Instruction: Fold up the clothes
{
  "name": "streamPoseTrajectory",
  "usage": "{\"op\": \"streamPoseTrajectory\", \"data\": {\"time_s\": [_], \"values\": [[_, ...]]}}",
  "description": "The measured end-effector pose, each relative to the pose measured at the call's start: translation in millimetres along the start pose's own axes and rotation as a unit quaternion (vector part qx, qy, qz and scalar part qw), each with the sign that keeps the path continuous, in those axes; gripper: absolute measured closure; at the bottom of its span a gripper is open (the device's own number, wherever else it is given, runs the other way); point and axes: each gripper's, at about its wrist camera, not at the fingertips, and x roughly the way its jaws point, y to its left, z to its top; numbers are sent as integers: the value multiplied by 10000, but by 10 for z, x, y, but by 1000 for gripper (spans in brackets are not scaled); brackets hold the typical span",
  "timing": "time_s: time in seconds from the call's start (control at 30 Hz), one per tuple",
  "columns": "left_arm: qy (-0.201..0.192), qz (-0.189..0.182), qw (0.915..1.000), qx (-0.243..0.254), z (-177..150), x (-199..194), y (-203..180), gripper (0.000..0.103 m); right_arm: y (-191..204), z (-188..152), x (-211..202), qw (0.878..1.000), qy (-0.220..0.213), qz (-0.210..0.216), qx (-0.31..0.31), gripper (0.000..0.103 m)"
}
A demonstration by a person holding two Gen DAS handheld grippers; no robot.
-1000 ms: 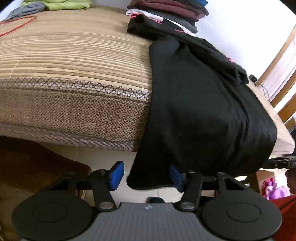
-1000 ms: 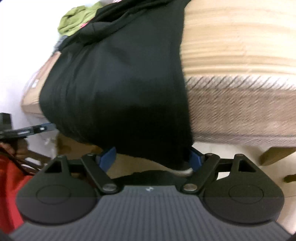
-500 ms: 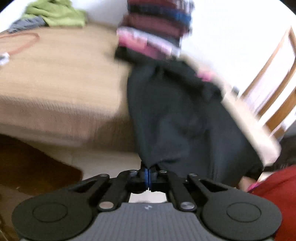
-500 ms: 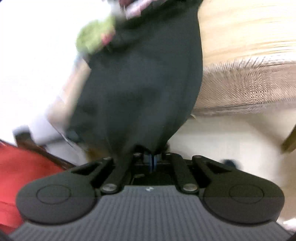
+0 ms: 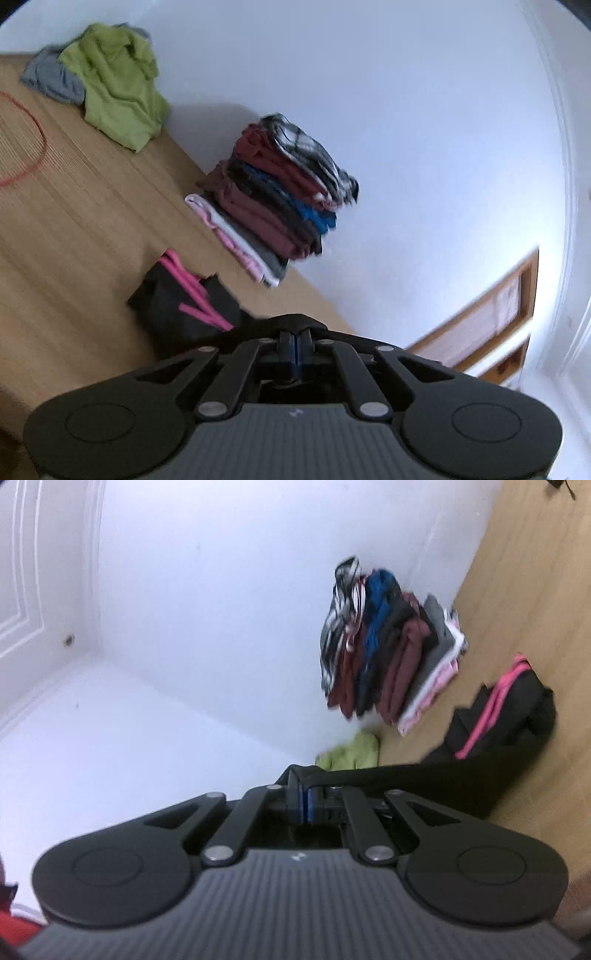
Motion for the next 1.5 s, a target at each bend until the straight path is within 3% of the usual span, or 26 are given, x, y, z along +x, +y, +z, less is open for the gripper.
{"op": "streamPoseTrajectory", "data": {"time_s": [0.13, 0.3, 0.37, 0.4, 0.43, 0.47, 0.5, 0.53, 0.6, 0.67, 0.73, 0.77, 0.8, 0.83, 0.9, 0.97, 1.03, 1.1, 1.13, 1.17, 1.23, 1.27, 1.4, 1.47, 1.5], "values": [[-1, 220, 9995, -219, 239, 433, 68, 103, -269, 363, 376, 9994, -83, -283, 162, 97], [-70, 655, 9973, -317, 497, 1250, 196, 103, -729, 896, 994, 9980, 105, -555, 275, 97], [-101, 858, 9957, -336, 556, 1579, 322, 100, -989, 1104, 1282, 9947, 250, -911, 416, 95], [-86, 1024, 9939, -391, 592, 1733, 434, 96, -1161, 1162, 1420, 9914, 327, -1166, 486, 89], [-135, 1516, 9870, -514, 629, 1854, 575, 90, -1312, 1223, 1513, 9861, 384, -1527, 538, 78], [-182, 2002, 9775, -638, 665, 1973, 715, 78, -1457, 1285, 1591, 9787, 434, -1922, 583, 40], [-197, 2435, 9658, -873, 699, 2030, 835, 72, -1601, 1347, 1669, 9697, 482, -2313, 627, 12], [-201, 2639, 9582, -1089, 716, 2042, 933, 64, -1658, 1377, 1663, 9635, 362, -2579, 621, 9], [-81, 2298, 9691, -898, 723, 2020, 965, 56, -1631, 1372, 1572, 9640, 103, -2635, 356, 10], [296, 2181, 9750, -293, 720, 2047, 865, 41, -1556, 1300, 1556, 9588, 326, -2821, -105, 10], [803, 2057, 9736, 580, 690, 2130, 687, 32, -1446, 1188, 1635, 9462, 778, -3076, -630, 9], [987, 1996, 9685, 1113, 658, 2178, 584, 32, -1363, 1111, 1710, 9402, 1086, -3081, -965, 9], [1158, 1906, 9583, 1788, 600, 2220, 451, 31, -1277, 1030, 1786, 9329, 1404, -3049, -1306, 10], [1332, 1774, 9422, 2510, 535, 2289, 313, 31, -1220, 958, 1882, 9270, 1755, -2954, -1501, 10], [1843, 1432, 9107, 3408, 428, 2444, 164, 30, -1208, 846, 2105, 9229, 2476, -2704, -1177, 11], [2551, 1344, 8881, 3580, 389, 2681, 130, 27, -1277, 763, 2292, 9229, 2816, -2578, -498, 12], [3100, 1575, 8808, 3214, 396, 2871, 184, 27, -1356, 743, 2453, 9223, 2823, -2636, -116, 12], [3129, 1903, 8988, 2408, 491, 2936, 344, 27, -1502, 755, 2572, 9130, 2722, -3011, 409, 16], [3114, 2028, 9106, 1809, 550, 2972, 461, 30, -1597, 766, 2633, 9046, 2663, -3243, 751, 23], [3184, 2168, 9158, 1134, 592, 3027, 596, 52, -1680, 773, 2675, 8981, 2558, -3432, 1015, 37], [3363, 2370, 9111, 243, 641, 3140, 819, 100, -1791, 760, 2597, 8972, 2146, -3618, 1346, 64], [3389, 2439, 9086, -62, 666, 3185, 910, 101, -1827, 758, 2562, 8952, 2018, -3685, 1489, 94], [2592, 1934, 9397, -1110, 939, 3135, 1035, 101, -1886, 824, 2506, 8929, 1523, -3744, 1982, 98], [2115, 1700, 9504, -1519, 1065, 3054, 1067, 101, -1867, 871, 2438, 8999, 1230, -3529, 2249, 98], [1976, 1745, 9517, -1574, 1112, 3073, 1093, 101, -1860, 897, 2404, 9050, 1059, -3369, 2373, 98]]}}
